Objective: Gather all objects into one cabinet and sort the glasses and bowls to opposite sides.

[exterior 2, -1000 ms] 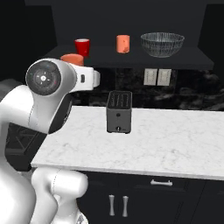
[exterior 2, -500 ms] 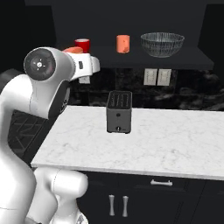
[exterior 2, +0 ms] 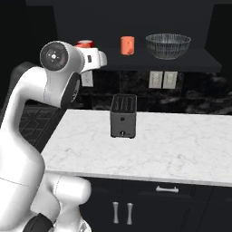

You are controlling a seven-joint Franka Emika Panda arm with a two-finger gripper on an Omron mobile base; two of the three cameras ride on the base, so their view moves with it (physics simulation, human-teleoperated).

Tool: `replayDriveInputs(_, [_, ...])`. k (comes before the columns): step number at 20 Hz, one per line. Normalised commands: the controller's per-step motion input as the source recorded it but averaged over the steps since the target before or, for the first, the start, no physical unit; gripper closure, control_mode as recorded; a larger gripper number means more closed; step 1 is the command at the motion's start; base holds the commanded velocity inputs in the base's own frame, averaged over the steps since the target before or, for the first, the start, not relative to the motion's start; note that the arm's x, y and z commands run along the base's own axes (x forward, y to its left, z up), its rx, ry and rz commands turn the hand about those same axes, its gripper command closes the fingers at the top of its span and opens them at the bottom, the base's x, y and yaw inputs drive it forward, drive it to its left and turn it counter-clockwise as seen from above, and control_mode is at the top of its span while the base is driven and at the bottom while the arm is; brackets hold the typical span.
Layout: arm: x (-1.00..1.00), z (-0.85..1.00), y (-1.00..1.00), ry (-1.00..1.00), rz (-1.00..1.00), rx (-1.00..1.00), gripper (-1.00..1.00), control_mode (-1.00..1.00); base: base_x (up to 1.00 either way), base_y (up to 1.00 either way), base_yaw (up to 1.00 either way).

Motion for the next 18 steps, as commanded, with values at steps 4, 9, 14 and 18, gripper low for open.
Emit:
replayDriveInputs(4, [0.67, 0.00, 0.04, 0.00, 0.00, 0.00, 1.00, -1.00, 0.00, 0.00, 0.00])
replayDriveInputs(9, [0.55, 0.00, 0.00, 0.00, 0.00, 0.00, 1.00, -1.00, 0.00, 0.00, 0.00])
replayDriveInputs(14, [0.59, 0.00, 0.00, 0.02, 0.00, 0.01, 1.00, -1.00, 0.00, 0.00, 0.00])
replayDriveInputs(18, [0.47, 0.00, 0.00, 0.03, 0.00, 0.04, 1.00, -1.00, 0.00, 0.00, 0.00])
